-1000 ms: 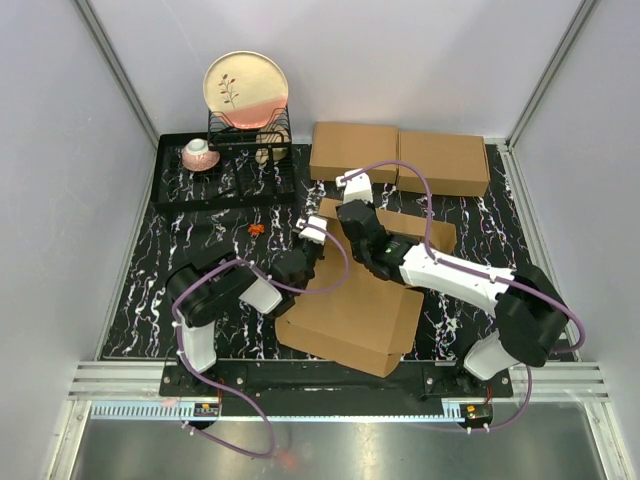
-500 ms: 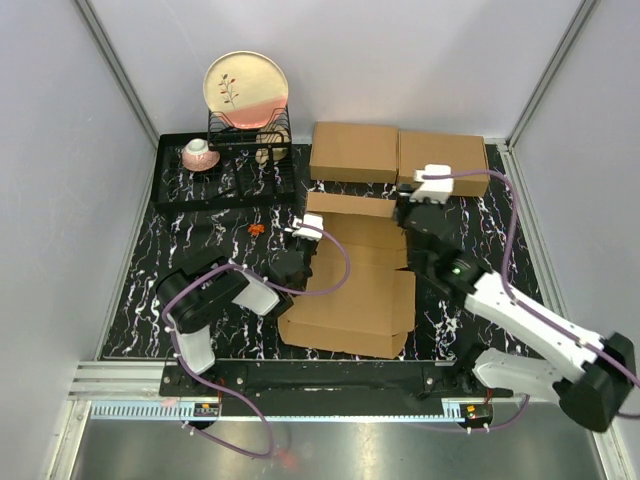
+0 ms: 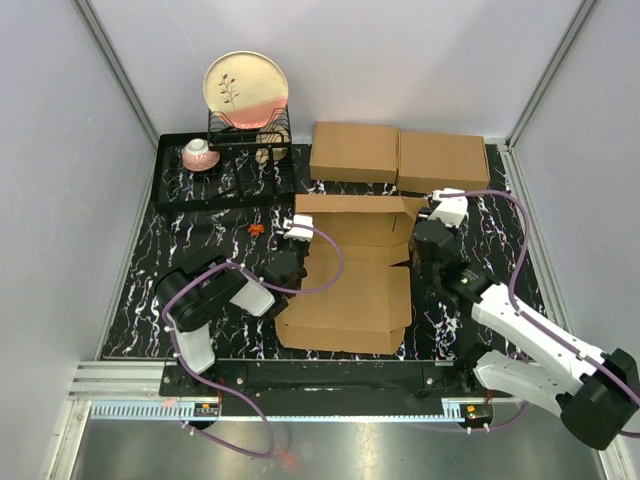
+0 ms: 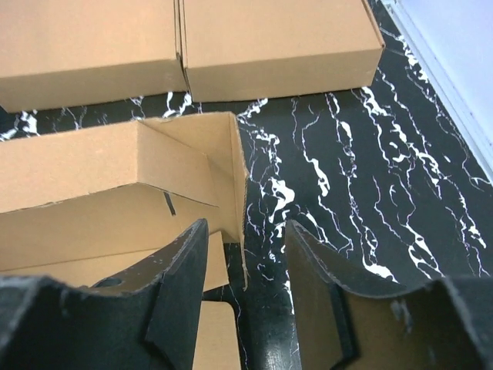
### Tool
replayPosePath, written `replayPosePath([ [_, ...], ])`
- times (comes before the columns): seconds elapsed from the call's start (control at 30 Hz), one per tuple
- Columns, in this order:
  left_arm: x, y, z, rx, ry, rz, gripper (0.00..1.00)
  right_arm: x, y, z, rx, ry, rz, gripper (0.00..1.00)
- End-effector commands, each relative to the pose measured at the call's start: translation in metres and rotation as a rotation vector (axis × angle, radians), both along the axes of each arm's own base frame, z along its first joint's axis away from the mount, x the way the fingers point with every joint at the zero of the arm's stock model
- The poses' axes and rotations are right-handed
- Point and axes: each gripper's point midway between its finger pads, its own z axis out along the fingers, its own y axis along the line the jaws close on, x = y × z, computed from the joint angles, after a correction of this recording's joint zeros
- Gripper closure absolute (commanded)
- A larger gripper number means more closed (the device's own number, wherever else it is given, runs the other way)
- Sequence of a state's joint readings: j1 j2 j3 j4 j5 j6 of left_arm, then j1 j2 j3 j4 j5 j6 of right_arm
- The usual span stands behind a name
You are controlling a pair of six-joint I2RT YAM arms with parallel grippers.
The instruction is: Fold the paper box
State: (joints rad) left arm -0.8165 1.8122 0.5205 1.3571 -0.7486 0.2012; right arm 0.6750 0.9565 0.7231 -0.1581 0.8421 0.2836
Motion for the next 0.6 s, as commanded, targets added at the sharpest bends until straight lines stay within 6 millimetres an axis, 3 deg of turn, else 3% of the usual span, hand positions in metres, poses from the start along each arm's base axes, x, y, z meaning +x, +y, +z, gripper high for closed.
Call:
replayPosePath([
  [0.0, 0.0, 0.011, 0.061, -0.175, -0.211, 0.039, 1.0, 0.015, 0.006, 0.0, 0.023, 0.019, -0.014, 0.47],
  [0.23, -0.001, 0.008, 0.061, -0.167, -0.212, 0.021, 1.0, 0.046, 0.026, -0.01, -0.058, 0.056, 0.02, 0.43],
  [0.57, -0.002, 0.008, 0.061, -0.162, -0.213, 0.016, 1.0, 0.069, 0.021, -0.012, -0.14, 0.046, 0.0, 0.44],
])
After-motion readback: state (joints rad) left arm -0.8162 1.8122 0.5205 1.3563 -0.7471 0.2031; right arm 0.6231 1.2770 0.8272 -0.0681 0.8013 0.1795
